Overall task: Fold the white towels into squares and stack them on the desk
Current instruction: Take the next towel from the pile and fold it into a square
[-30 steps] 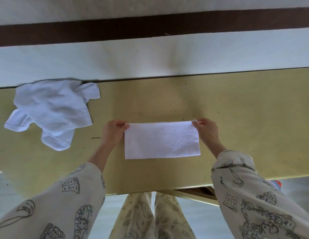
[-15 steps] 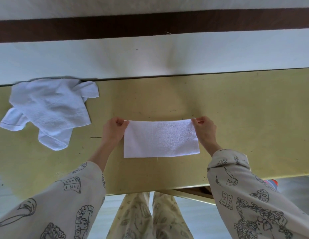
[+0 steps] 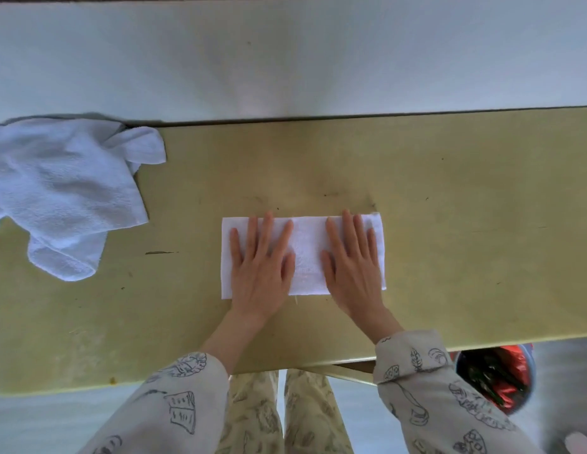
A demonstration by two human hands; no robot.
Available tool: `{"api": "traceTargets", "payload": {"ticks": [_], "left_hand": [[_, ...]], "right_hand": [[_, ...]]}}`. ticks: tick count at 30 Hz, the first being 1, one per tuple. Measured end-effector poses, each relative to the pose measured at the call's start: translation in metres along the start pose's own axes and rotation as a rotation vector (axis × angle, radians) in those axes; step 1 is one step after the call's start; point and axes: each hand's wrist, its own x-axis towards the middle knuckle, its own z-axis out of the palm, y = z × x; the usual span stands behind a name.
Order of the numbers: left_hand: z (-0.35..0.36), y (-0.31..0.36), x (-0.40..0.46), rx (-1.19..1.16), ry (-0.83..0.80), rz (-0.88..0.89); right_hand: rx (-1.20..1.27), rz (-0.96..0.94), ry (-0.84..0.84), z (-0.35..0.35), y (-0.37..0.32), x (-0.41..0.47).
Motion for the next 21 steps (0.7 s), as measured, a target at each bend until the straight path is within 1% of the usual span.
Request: {"api": "traceTargets", "payload": {"ticks": [2, 4, 6, 9, 13, 16, 18, 21], "left_hand": [[0.003, -0.011, 0.0, 0.063, 0.0, 0.025], [0.002, -0.019, 0.001, 0.064, 0.024, 0.06], [0.0, -0.024, 0.005, 0.072, 0.037, 0.041], [-0.007, -0.037, 0.011, 0.089, 0.014, -0.068], [-0.019, -0.058, 0.018, 0.042, -0.053, -0.172], [-0.029, -0.057, 0.007, -0.039, -0.013, -0.285], [-0.035, -0.042, -0.006, -0.099, 0.025, -0.4], [-0.041, -0.018, -0.016, -0.166, -0.006, -0.606]], "right_hand": [[-0.074, -0.021, 0.001, 0.002, 0.013, -0.002], [-0.102, -0.023, 0.004, 0.001, 0.018, -0.001], [-0.107, -0.004, -0.003, 0.001, 0.017, 0.001], [-0.126, 0.032, -0.03, 0.0, 0.017, 0.002], [-0.134, 0.042, -0.066, -0.002, 0.015, 0.003], [-0.139, 0.084, -0.05, -0.008, 0.007, 0.0], [-0.141, 0.063, -0.044, -0.01, -0.002, -0.005], [-0.144, -0.03, -0.074, -0.007, -0.015, -0.012]]}}
